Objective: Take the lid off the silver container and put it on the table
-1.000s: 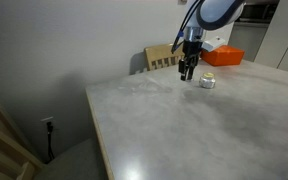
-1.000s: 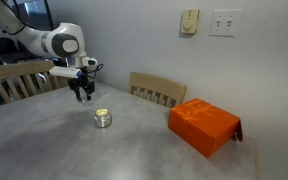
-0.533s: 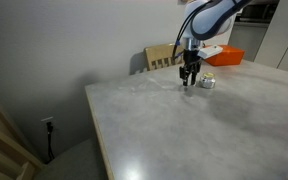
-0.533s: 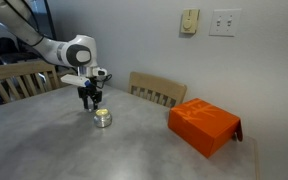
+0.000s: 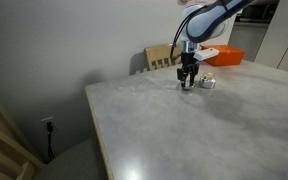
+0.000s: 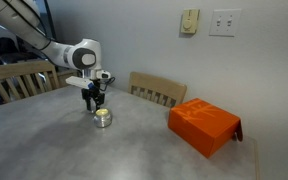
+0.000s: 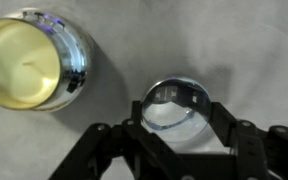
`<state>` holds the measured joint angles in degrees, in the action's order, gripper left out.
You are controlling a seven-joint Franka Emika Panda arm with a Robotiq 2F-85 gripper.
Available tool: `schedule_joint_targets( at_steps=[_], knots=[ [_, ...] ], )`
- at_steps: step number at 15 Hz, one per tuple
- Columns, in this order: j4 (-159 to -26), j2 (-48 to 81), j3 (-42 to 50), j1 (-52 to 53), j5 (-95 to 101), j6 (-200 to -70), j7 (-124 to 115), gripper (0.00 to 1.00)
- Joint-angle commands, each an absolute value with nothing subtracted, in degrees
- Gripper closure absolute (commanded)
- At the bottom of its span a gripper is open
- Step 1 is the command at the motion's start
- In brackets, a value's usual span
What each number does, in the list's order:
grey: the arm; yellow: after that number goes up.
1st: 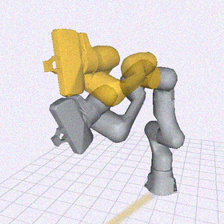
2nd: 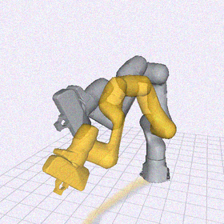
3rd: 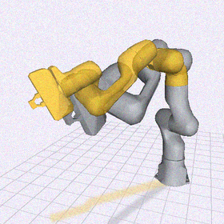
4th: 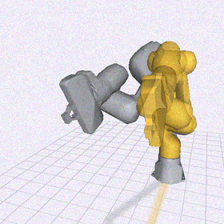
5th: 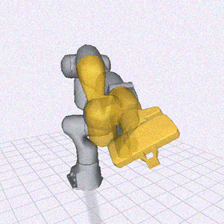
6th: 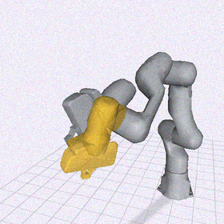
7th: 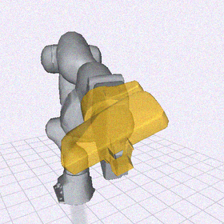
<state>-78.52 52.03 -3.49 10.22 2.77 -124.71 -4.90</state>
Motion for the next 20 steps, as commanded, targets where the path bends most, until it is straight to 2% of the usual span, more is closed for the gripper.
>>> schedule_joint_targets(
  at_steps=[1, 20],
  knots=[
    [-74.44, 54.2, -2.27, 11.06, 2.79, -122.49, -7.74, 0.56],
    [-66.56, 59.04, -1.22, 11.17, 2.55, -120.36, -11.63, 0.56]
  ],
)
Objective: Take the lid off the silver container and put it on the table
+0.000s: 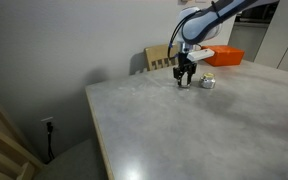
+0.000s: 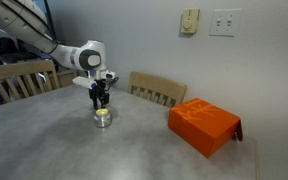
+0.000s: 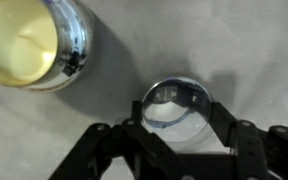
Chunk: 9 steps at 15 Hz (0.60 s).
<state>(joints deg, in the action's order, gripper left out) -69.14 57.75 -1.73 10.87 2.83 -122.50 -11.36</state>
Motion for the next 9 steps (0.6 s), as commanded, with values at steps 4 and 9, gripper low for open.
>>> schedule_joint_targets(
  at_steps=[4, 9],
  knots=[
    [-66.26, 59.02, -1.49, 11.02, 2.48, -119.47, -10.96, 0.56],
    [-65.77, 59.07, -1.87, 10.81, 2.36, -118.14, -10.1, 0.18]
  ],
)
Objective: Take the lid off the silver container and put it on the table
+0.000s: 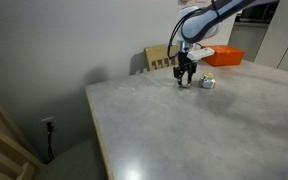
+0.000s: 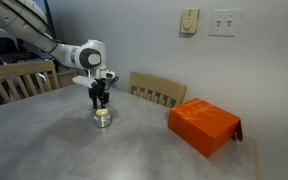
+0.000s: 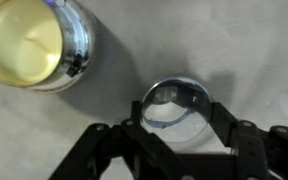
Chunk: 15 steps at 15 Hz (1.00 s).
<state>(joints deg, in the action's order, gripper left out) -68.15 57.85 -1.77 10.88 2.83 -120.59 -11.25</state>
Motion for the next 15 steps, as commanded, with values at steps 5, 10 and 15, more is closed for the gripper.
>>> schedule_joint_targets(
  at_steps=[5, 10, 15],
  knots=[
    [-65.57, 59.15, -2.16, 10.69, 2.42, -118.27, -9.12, 0.03],
    [-73.06, 50.12, -2.88, 9.54, 3.98, -121.99, -0.52, 0.0],
    [-73.59, 46.2, -3.67, 8.35, 4.5, -121.09, 5.69, 0.0]
  ],
)
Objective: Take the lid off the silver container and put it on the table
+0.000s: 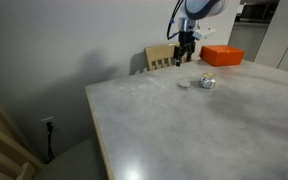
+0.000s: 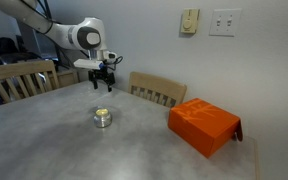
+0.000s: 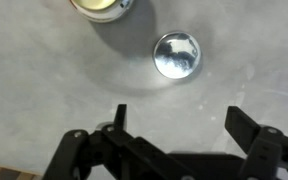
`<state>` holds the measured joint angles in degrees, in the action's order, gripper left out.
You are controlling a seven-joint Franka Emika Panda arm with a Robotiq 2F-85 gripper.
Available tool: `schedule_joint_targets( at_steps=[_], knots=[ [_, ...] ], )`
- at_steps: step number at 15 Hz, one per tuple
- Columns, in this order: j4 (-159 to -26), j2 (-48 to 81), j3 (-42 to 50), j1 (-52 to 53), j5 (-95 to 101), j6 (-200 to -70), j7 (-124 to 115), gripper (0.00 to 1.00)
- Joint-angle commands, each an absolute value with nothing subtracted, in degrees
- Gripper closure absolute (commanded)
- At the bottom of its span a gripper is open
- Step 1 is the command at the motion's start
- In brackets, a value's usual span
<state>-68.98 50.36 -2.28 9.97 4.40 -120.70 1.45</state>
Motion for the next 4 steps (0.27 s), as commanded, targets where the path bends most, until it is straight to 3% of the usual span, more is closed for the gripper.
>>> schedule_joint_targets(
  at_steps=[1, 4],
  knots=[
    [-69.19, 49.53, -2.67, 9.62, 4.69, -120.45, 2.43, 0.0],
    [-70.18, 48.2, -2.93, 9.22, 4.71, -120.46, 4.04, 0.0]
  ],
)
